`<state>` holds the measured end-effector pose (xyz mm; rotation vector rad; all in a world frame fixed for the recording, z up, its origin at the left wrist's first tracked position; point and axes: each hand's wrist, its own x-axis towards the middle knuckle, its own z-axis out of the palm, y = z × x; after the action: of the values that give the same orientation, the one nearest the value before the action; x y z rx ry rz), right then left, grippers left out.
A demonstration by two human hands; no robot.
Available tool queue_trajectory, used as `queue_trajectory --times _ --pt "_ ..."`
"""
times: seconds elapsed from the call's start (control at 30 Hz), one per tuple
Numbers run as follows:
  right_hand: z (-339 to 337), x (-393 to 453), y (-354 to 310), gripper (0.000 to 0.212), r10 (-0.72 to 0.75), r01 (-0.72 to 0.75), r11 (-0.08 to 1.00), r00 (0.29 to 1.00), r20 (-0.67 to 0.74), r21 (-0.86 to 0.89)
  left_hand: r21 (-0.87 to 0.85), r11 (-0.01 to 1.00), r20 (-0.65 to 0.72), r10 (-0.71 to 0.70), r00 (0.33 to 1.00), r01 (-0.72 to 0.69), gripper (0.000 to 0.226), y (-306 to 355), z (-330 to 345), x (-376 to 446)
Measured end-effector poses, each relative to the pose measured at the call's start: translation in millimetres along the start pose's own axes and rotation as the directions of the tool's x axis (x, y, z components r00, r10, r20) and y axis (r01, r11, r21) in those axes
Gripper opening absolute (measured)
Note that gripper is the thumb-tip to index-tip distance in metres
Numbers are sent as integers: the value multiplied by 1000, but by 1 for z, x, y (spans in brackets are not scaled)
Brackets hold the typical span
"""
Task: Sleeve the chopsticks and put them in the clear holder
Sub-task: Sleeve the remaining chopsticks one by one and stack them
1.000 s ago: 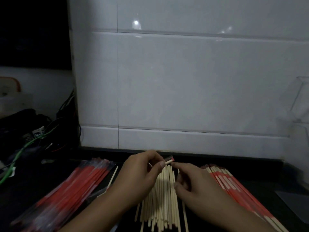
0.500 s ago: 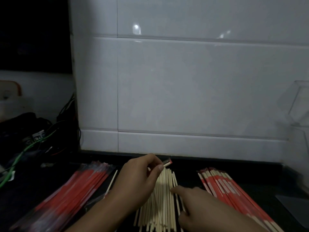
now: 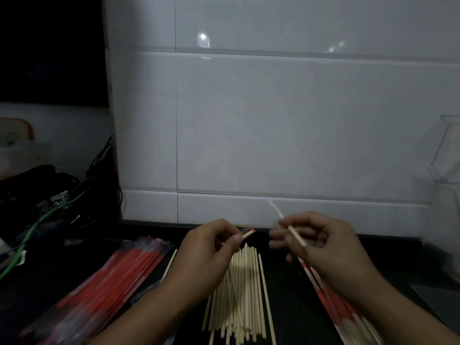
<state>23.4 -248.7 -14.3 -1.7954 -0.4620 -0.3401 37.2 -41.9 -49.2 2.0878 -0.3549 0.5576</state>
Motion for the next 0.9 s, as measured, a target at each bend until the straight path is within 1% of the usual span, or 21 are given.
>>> queue_trajectory --times 0.07,0.1,0.17,0.3,0.37,0.5,0.9 --pt "0 1 -1 9 -131 148 985 977 -167 94 -9 1000 12 -1 1000 1 12 1 0 -1" --pt "0 2 -1 13 -151 188 973 958 -244 135 -9 1000 14 0 1000 0 13 1 0 -1" --pt "-2 2 0 25 -129 210 957 928 -350 202 -7 1000 9 3 1000 -3 15 2 0 -2" --pt "-12 6 7 33 -97 214 957 871 -481 194 0 1000 12 -12 1000 12 16 1 1 -1" --pt "-16 9 10 33 -72 218 951 846 -529 219 -2 1000 12 -18 1000 18 16 1 1 0" --pt "-21 14 15 33 -8 190 943 835 -550 273 -9 1000 17 -20 1000 20 15 2 2 -1" --pt "-19 18 20 33 22 155 949 834 -551 273 -33 999 41 15 999 -13 16 2 2 -2"
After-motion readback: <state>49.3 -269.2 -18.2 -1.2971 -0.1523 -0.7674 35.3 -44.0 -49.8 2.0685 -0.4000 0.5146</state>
